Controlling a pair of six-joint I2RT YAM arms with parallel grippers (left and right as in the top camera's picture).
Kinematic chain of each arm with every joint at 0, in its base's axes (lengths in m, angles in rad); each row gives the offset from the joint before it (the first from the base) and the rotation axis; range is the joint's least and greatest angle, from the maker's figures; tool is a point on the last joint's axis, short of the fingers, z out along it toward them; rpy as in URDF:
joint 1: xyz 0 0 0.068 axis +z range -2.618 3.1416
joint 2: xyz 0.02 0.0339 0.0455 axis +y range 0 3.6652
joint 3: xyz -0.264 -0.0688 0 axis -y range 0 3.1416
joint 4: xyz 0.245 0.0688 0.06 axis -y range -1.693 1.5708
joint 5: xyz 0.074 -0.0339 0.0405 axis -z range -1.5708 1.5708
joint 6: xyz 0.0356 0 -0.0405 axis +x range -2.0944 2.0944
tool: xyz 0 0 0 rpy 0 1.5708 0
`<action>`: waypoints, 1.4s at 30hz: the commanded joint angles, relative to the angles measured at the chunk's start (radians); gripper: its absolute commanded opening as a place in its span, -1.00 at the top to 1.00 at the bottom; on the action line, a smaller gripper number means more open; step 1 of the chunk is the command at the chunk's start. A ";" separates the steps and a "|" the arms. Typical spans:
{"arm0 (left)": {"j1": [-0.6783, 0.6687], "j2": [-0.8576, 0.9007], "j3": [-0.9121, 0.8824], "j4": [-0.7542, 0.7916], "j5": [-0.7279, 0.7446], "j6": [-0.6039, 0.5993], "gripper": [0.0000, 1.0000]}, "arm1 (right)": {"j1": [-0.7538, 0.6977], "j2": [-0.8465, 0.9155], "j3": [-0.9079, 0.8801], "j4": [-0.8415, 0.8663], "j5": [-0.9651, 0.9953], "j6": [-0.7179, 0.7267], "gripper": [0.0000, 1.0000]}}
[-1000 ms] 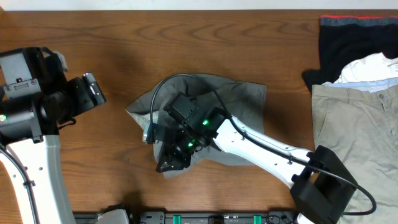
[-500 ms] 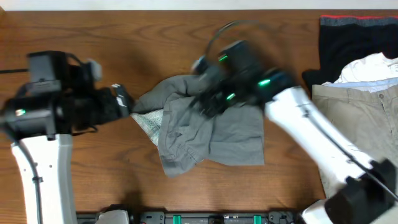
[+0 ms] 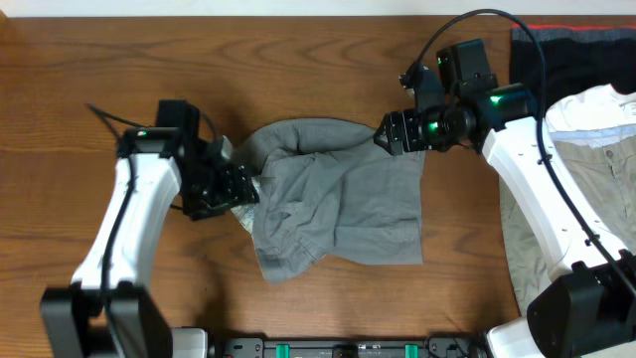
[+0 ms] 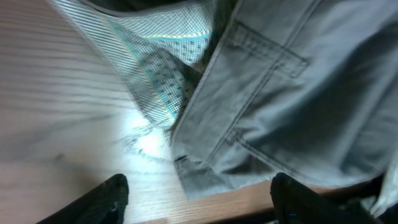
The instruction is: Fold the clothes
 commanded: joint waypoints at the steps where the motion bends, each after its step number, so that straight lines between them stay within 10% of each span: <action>1: -0.005 0.062 -0.012 0.031 0.127 0.183 -0.46 | -0.003 0.006 0.003 0.003 0.008 -0.011 -0.55; 14: -0.009 0.217 -0.013 0.053 0.532 0.495 -0.38 | -0.003 0.007 0.002 -0.024 0.138 -0.010 -0.56; 17: -0.007 0.217 -0.013 0.032 0.491 0.484 -0.16 | -0.003 0.010 0.001 -0.026 0.138 -0.011 -0.56; 38: -0.005 0.217 -0.013 0.025 -0.044 0.180 -0.34 | -0.005 0.076 -0.012 -0.033 0.134 0.003 -0.53; 42: -0.006 0.217 -0.013 0.054 0.030 0.162 -0.52 | -0.014 0.177 -0.012 0.039 0.136 0.072 -0.30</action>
